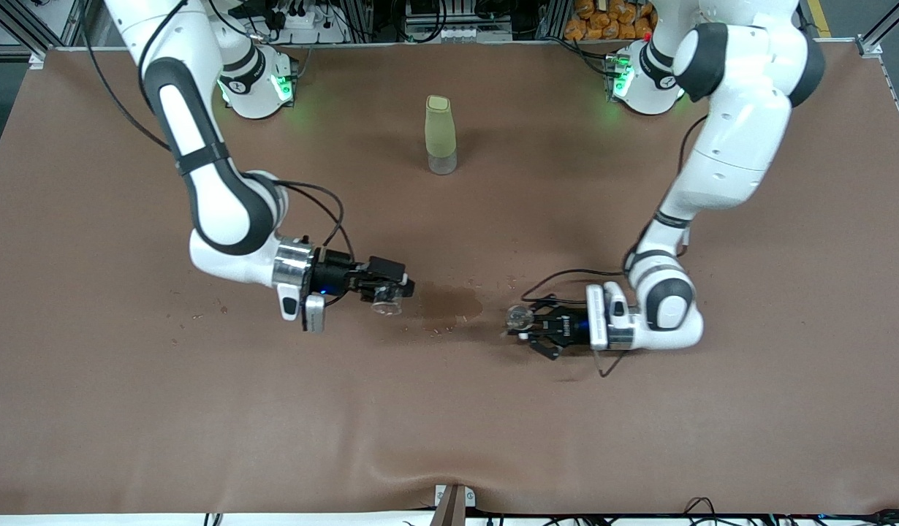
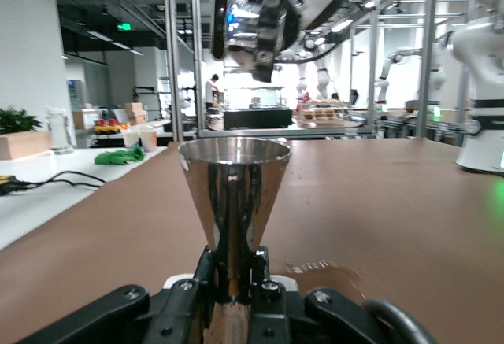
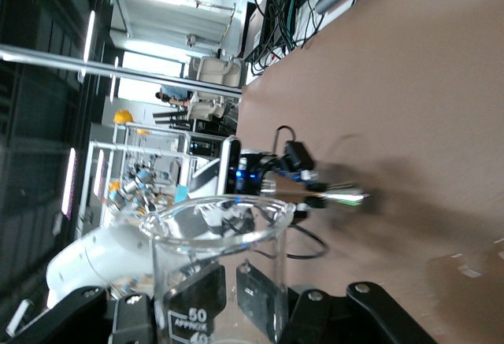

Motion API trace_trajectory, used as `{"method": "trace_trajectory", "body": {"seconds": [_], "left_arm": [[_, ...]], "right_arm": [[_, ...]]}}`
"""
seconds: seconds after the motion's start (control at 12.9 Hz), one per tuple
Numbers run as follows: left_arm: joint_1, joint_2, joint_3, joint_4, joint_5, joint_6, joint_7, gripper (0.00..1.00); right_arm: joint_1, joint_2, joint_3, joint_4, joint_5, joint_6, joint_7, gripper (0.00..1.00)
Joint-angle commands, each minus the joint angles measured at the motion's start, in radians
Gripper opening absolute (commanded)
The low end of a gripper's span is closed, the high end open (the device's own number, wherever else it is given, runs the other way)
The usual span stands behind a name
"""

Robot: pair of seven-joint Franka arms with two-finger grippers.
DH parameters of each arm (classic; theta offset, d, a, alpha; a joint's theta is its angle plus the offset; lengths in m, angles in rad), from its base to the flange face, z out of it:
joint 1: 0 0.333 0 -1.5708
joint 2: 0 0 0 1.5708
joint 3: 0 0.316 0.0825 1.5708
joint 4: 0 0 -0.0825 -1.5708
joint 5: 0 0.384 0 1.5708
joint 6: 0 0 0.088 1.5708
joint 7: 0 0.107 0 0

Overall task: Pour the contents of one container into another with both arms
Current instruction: 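Turn the beaker upright with the right gripper while the left gripper withdraws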

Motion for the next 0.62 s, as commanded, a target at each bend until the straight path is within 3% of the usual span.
{"method": "trace_trajectory", "body": {"seconds": [0.0, 0.23, 0.54], "left_arm": [[0.093, -0.006, -0.012, -0.04, 0.094, -0.074, -0.013, 0.0], [0.209, 0.004, -0.006, -0.043, 0.221, -0.169, -0.038, 0.0], [0.358, 0.011, -0.004, -0.043, 0.382, -0.275, -0.053, 0.0]], "right_arm": [[-0.096, 0.041, 0.012, 0.018, -0.091, -0.082, -0.149, 0.0], [-0.209, 0.083, 0.012, 0.016, -0.171, -0.213, -0.28, 0.0], [-0.341, 0.14, 0.012, 0.051, -0.344, -0.294, -0.475, 0.0]]}}
